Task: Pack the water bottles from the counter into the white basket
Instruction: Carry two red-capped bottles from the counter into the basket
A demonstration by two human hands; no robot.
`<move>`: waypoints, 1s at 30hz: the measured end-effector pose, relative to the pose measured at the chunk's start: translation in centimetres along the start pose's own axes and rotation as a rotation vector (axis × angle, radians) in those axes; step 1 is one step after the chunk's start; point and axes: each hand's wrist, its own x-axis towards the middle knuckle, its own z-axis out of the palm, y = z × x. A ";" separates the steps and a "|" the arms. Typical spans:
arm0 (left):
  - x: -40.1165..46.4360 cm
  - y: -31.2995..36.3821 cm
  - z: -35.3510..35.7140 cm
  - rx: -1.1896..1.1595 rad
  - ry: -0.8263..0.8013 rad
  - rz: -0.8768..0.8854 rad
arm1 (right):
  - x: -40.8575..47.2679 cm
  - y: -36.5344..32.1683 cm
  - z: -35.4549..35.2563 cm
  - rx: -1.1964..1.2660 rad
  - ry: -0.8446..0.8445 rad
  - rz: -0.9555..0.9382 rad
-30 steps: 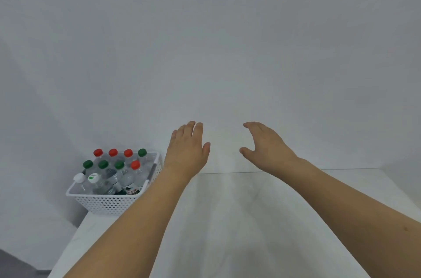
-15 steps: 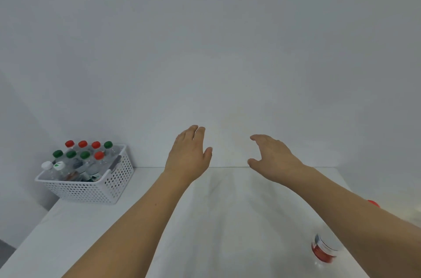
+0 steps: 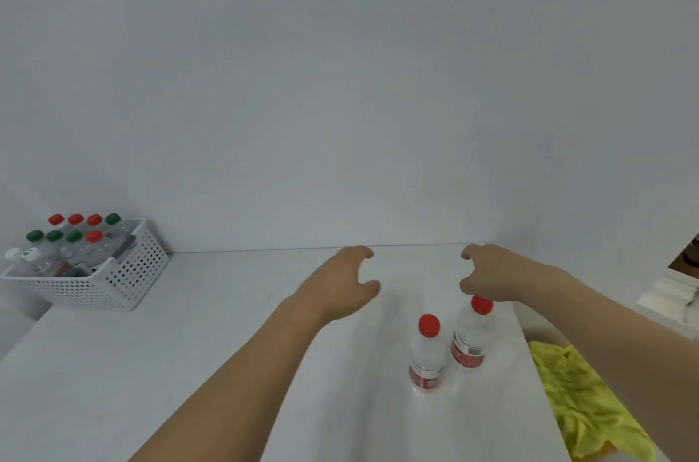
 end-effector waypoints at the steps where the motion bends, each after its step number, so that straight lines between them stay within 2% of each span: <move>1: 0.1 1.0 1.4 0.015 -0.080 -0.003 | 0.1 1.1 0.4 -0.002 -0.041 0.017; 3: 0.4 2.6 4.0 0.085 -0.205 -0.022 | 0.4 2.8 1.6 -0.020 -0.104 0.024; 6: 1.0 4.2 7.1 0.143 -0.266 -0.074 | 1.3 4.2 3.4 -0.041 -0.084 -0.030; 12: 1.5 5.5 11.3 0.284 -0.196 -0.060 | 2.9 4.9 6.5 -0.066 0.036 -0.115; 16: 1.9 5.1 12.5 0.280 -0.127 -0.047 | 3.9 4.9 6.4 0.011 0.086 -0.162; 22: 2.2 3.1 9.5 0.256 -0.033 -0.098 | 4.2 3.7 5.8 0.083 0.053 -0.183; 30: 1.7 -0.3 0.7 0.161 0.146 -0.125 | 2.9 -3.6 2.1 0.146 0.154 -0.238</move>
